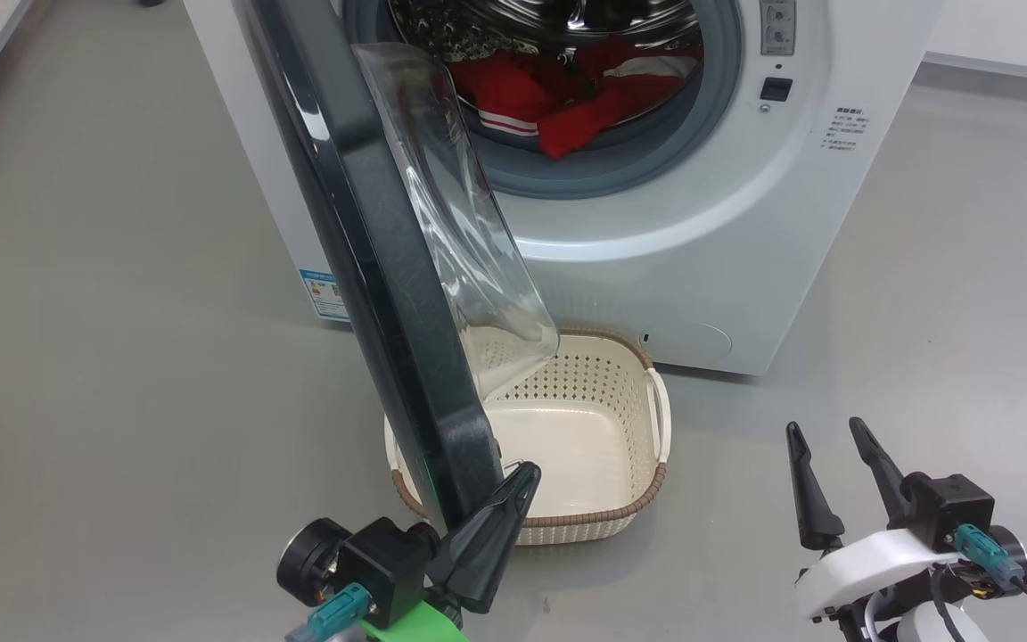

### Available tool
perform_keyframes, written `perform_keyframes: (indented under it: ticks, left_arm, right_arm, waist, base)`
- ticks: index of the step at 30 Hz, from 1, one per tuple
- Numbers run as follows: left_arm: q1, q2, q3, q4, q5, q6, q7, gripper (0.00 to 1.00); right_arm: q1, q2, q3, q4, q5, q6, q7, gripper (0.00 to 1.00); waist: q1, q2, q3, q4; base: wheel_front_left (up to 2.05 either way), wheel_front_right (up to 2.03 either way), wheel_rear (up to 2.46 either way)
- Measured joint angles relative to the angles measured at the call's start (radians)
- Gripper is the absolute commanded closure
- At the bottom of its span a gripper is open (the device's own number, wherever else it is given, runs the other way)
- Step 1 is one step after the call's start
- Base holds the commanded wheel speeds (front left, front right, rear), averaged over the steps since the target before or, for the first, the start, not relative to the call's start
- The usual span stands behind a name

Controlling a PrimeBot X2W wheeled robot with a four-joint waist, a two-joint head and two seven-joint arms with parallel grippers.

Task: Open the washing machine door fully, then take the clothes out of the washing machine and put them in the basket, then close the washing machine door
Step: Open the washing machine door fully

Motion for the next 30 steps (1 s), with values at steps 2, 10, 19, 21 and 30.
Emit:
perform_keyframes:
  ticks: [2, 10, 19, 21, 30]
  left_arm:
    - [0.000, -0.003, 0.002, 0.003, -0.001, 0.004, -0.005, 1.00]
    - [0.001, -0.013, 0.017, 0.024, -0.015, 0.030, -0.022, 1.00]
    - [0.004, -0.012, 0.058, 0.050, -0.016, 0.064, -0.035, 1.00]
    - [0.008, -0.012, 0.065, 0.052, -0.016, 0.067, -0.036, 1.00]
    - [0.045, 0.003, 0.131, 0.077, -0.016, 0.102, -0.052, 1.00]
  right_arm:
    - [-0.001, 0.000, -0.002, 0.001, 0.000, 0.001, 0.000, 0.00]
    - [-0.001, 0.002, -0.024, 0.003, -0.002, 0.001, 0.000, 0.00]
    - [-0.001, 0.003, -0.034, 0.007, -0.008, 0.003, 0.000, 0.00]
    - [0.000, 0.004, -0.034, 0.007, -0.009, 0.008, 0.000, 0.00]
    - [0.003, 0.005, -0.037, 0.012, -0.009, 0.008, 0.000, 0.00]
  waist:
    - [0.0000, 0.0000, 0.001, 0.003]
    - [0.0000, 0.0000, -0.003, 0.027]
    - [0.0000, 0.0000, -0.012, 0.071]
    - [0.0000, 0.0000, -0.015, 0.081]
    - [0.0000, 0.0000, -0.033, 0.118]
  base:
    - [0.00, 0.00, 0.00]
    - [0.00, 0.00, 0.00]
    - [0.00, 0.00, 0.00]
    - [0.00, 0.00, 0.00]
    - [0.00, 0.00, 0.00]
